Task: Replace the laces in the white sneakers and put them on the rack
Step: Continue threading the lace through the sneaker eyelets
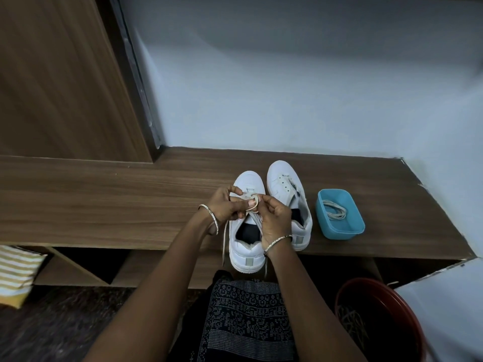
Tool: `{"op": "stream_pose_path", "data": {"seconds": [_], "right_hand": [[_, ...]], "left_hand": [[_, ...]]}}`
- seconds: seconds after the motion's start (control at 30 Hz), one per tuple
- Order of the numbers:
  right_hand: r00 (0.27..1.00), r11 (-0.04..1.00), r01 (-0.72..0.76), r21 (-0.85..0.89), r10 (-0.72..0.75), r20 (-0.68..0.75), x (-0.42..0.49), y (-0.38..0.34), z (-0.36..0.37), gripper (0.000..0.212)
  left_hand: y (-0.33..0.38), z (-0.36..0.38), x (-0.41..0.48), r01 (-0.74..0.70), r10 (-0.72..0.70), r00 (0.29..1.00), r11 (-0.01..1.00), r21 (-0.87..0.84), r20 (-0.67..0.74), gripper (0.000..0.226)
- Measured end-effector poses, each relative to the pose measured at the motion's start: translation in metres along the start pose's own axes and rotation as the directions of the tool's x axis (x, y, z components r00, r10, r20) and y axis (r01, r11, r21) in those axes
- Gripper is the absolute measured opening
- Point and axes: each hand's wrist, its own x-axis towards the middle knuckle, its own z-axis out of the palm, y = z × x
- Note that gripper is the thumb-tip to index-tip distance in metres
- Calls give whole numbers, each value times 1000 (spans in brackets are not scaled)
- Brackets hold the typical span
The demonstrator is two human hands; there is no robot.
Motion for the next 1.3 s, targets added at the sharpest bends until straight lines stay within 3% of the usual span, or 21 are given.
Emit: {"op": "stream_pose_path", "data": {"seconds": [0.27, 0.47, 0.7, 0.9, 1.13, 1.3], "right_hand": [[983, 971, -137, 195, 110, 146, -3, -6, -9, 17], [984, 995, -17, 100, -2, 181, -4, -6, -7, 10], [967, 990, -68, 124, 35, 251, -5, -15, -12, 25], [970, 992, -98, 73, 79, 229, -3, -13, -10, 29], [964, 998, -52, -29, 58, 259, -5, -14, -13, 24], [984, 996, -7, -84, 21, 175, -4, -9, -9, 19]], "left_hand": [[13, -1, 6, 92, -98, 994, 991, 100, 56, 18], [13, 0, 5, 81, -83, 996, 989, 126, 12, 30], [20, 3, 1, 95, -97, 995, 983, 159, 8, 31], [24, 0, -7, 66, -77, 996, 974, 217, 43, 22], [22, -4, -11, 103, -91, 993, 973, 207, -70, 28], [22, 3, -12, 104, -83, 986, 983, 150, -142, 19]]}}
